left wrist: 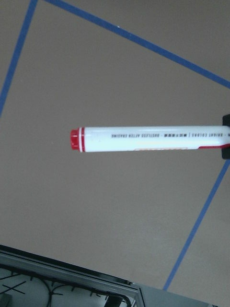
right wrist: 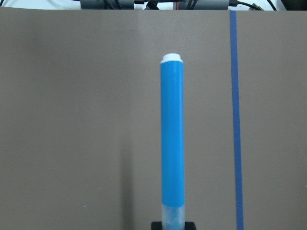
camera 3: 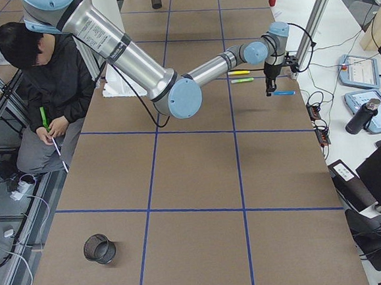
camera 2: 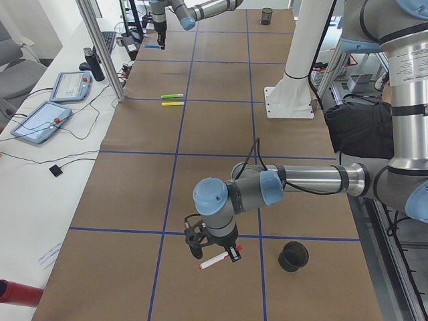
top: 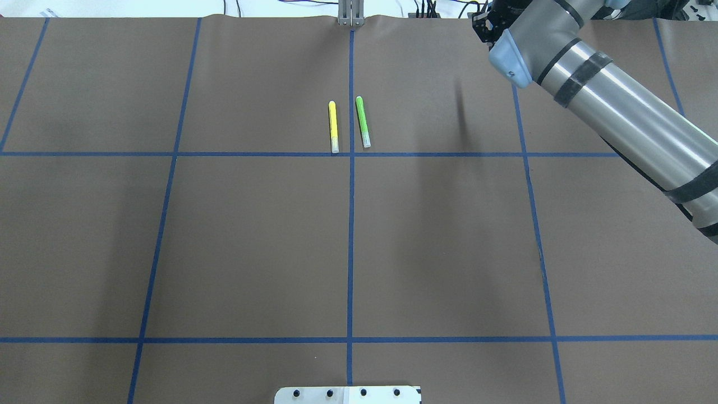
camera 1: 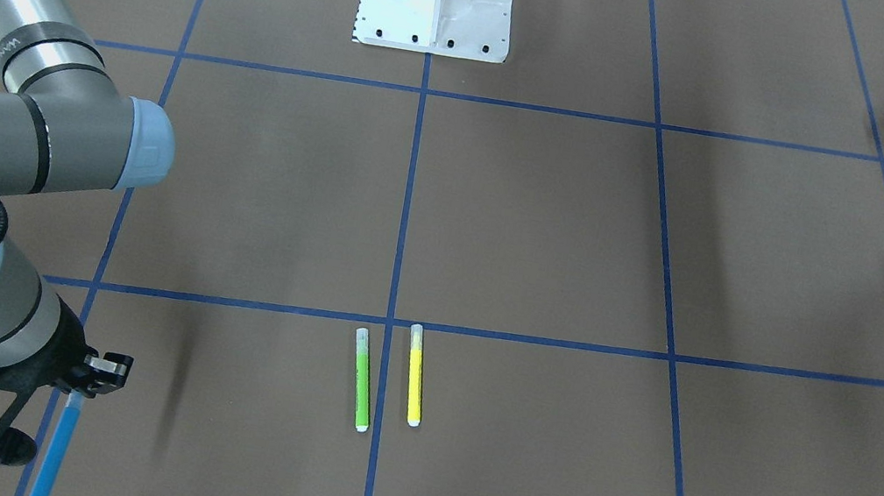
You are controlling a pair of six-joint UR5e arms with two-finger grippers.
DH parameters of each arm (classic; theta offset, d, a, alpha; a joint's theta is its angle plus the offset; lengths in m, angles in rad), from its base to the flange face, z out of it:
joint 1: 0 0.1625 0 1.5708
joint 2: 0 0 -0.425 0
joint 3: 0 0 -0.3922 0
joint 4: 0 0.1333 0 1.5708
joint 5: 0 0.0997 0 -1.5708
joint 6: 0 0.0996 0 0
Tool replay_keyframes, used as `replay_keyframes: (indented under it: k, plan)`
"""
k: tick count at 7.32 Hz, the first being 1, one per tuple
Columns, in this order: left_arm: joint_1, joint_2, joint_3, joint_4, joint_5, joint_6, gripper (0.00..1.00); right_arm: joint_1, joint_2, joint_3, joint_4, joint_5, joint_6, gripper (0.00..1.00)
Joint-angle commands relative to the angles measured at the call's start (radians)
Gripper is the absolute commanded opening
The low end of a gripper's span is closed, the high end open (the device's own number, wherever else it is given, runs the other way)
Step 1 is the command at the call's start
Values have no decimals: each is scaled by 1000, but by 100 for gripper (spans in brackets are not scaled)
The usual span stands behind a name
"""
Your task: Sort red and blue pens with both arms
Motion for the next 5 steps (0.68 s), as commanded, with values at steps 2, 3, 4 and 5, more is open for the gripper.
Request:
replay_keyframes:
  k: [2,3,4,5]
  plan:
    - [-129,43,-18,375,-117,0,0,41,-78,63,-14,0,-75,0]
    - [-132,43,-6,520,-220,0,0,42,-101,88,-11,0,-69,0]
    - [-135,51,-3,651,-294,3,0,44,-101,88,-14,0,-59,0]
    - [-173,113,-6,702,-331,10,0,47,-106,86,-17,2,-80,0]
